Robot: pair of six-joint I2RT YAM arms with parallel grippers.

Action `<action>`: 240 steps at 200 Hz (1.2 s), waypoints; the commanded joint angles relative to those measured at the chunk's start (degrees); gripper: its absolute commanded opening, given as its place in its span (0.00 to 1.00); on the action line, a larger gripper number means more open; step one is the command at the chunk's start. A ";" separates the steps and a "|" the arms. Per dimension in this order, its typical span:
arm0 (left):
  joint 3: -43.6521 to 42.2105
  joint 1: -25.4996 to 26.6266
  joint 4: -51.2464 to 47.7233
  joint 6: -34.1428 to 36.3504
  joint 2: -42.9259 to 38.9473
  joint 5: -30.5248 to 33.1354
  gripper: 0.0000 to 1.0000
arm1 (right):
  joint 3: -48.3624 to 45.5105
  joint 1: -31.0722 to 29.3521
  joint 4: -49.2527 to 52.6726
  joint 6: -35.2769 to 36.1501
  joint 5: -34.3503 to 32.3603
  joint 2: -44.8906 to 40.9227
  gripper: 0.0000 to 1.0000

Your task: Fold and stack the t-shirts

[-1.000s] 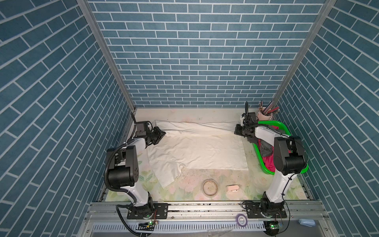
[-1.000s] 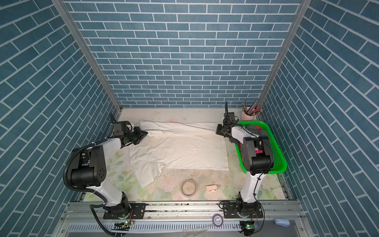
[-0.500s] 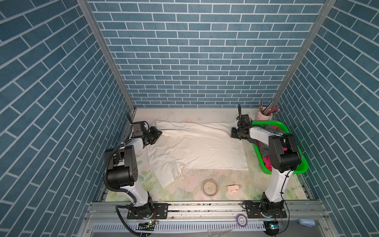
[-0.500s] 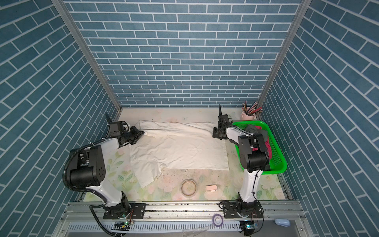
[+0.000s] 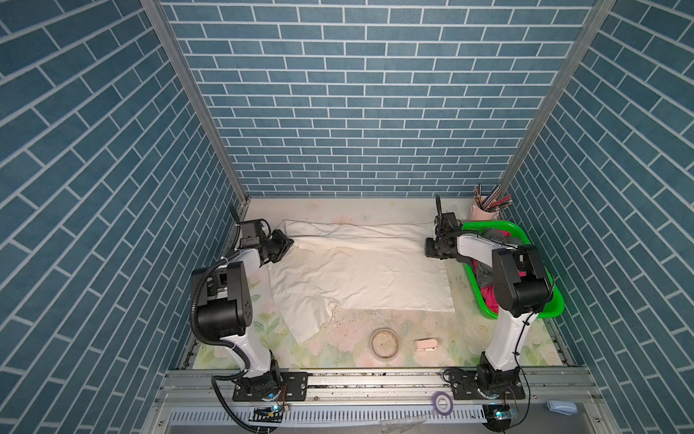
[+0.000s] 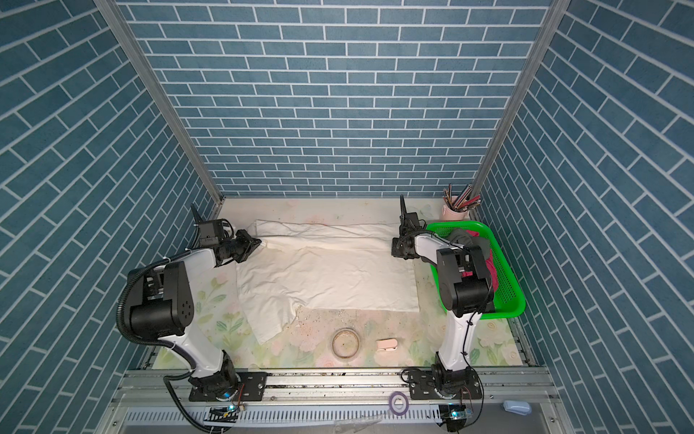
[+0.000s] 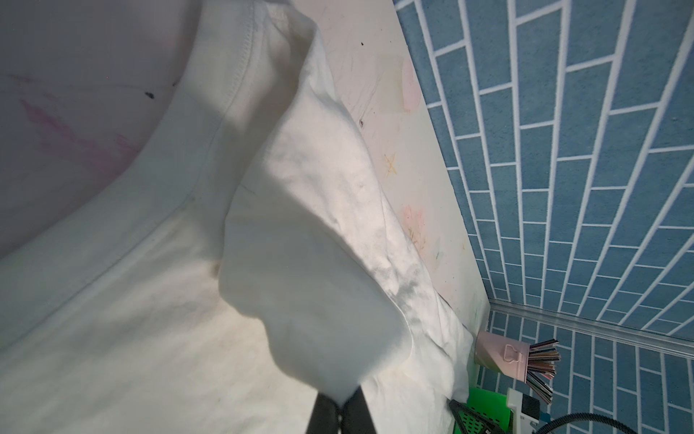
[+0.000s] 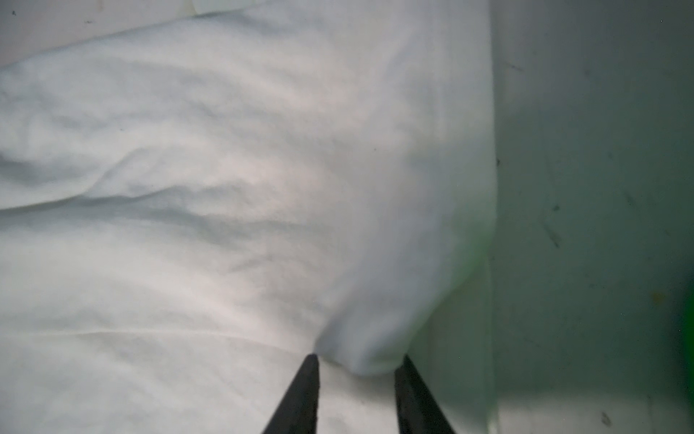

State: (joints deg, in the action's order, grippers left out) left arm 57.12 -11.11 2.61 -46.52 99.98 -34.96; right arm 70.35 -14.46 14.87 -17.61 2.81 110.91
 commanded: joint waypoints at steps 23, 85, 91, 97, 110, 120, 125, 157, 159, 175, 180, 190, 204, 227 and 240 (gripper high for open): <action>1.89 -0.57 -2.73 1.85 0.74 0.70 0.00 | 3.78 0.14 4.99 1.52 -2.30 -2.44 0.51; 1.92 -0.57 -2.61 2.05 1.53 -0.02 0.00 | 1.44 -0.14 3.10 -3.76 -1.16 -5.99 0.72; 2.04 -0.56 -2.61 2.05 1.53 0.07 0.00 | 0.43 -0.05 1.44 -5.94 0.39 -6.34 0.73; 2.16 -0.58 -2.69 2.13 1.53 0.07 0.00 | -1.33 -0.04 -0.96 -8.37 1.89 -7.08 0.73; 2.43 -0.55 -2.95 2.38 1.62 0.07 0.00 | -5.55 -0.12 -7.92 -13.45 5.94 -8.77 0.82; 2.62 -0.54 -3.05 2.49 1.77 -0.04 0.00 | -7.19 -0.34 -11.79 -16.89 8.13 -9.25 0.86; 2.73 -0.57 -3.21 2.56 1.87 -0.11 0.00 | -7.32 -0.53 -12.76 -18.12 8.76 -9.20 0.86; 3.13 -0.58 -3.23 2.58 2.23 -0.90 0.00 | -6.70 -2.43 -16.04 -24.50 10.13 -7.54 0.88; 3.16 -0.58 -3.29 2.58 2.23 -0.90 0.00 | -6.82 -2.49 -16.22 -24.91 10.05 -7.48 0.88; 3.39 -0.58 -3.32 2.62 2.23 -1.12 0.00 | -7.71 -2.74 -18.02 -27.47 9.00 -6.95 0.88; 3.50 -0.53 -3.24 2.58 2.23 -1.16 0.00 | -7.91 -2.77 -18.27 -27.94 8.45 -6.80 0.88; 3.61 -0.58 -3.23 2.58 2.36 -1.33 0.00 | -8.28 -2.76 -18.72 -28.52 7.19 -6.88 0.89; 3.82 -0.56 -3.27 2.58 2.32 -1.47 0.00 | -8.83 -2.76 -18.67 -29.09 6.00 -7.37 0.89; 3.97 -0.58 -3.45 2.66 2.23 -1.45 0.00 | -11.44 -2.94 -19.66 -30.89 4.25 -9.32 0.90; 3.93 -0.55 -3.32 2.67 2.32 -1.42 0.00 | -13.25 -2.93 -20.39 -32.14 3.71 -9.75 0.90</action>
State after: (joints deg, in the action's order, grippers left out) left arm 59.88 -11.29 -0.21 -44.62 101.71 -36.12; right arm 59.86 -17.34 -4.08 -44.82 9.26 103.22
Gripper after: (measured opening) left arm 0.058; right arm 0.900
